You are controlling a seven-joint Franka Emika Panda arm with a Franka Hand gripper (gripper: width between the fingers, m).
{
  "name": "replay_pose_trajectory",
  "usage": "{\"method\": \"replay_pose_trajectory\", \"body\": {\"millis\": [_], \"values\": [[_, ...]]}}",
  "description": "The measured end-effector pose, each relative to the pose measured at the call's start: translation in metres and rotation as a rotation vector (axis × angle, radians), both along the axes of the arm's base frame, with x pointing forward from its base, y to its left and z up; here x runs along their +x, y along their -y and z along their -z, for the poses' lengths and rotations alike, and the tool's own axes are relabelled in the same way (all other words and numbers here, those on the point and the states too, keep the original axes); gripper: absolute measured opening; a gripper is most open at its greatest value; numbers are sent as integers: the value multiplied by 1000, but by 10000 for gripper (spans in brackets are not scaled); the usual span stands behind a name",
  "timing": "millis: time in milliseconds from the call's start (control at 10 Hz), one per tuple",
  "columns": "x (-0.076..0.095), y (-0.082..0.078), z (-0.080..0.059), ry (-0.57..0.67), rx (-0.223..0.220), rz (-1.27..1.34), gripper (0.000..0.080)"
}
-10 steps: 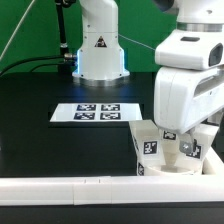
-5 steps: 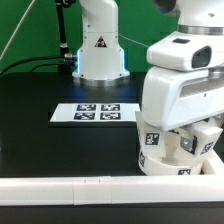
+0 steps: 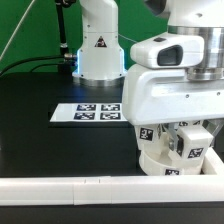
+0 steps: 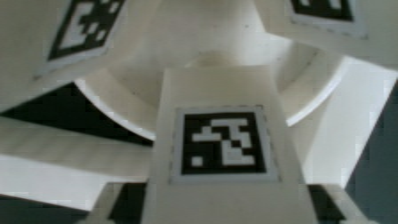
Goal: Assemble stool
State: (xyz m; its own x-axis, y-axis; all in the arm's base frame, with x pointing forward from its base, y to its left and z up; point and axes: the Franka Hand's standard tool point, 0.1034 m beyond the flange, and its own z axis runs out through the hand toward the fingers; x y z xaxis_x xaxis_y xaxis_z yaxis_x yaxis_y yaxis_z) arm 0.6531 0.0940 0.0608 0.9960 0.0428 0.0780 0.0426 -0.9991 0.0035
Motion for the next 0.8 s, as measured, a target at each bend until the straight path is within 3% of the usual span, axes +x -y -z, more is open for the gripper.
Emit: {"method": "replay_pose_trajectory", "body": {"millis": [300, 600, 800], "values": [[1, 14, -2, 9, 37, 395, 337], [-3, 29, -2, -75, 96, 758, 337], [-5, 35, 0, -88, 99, 925, 337]]}}
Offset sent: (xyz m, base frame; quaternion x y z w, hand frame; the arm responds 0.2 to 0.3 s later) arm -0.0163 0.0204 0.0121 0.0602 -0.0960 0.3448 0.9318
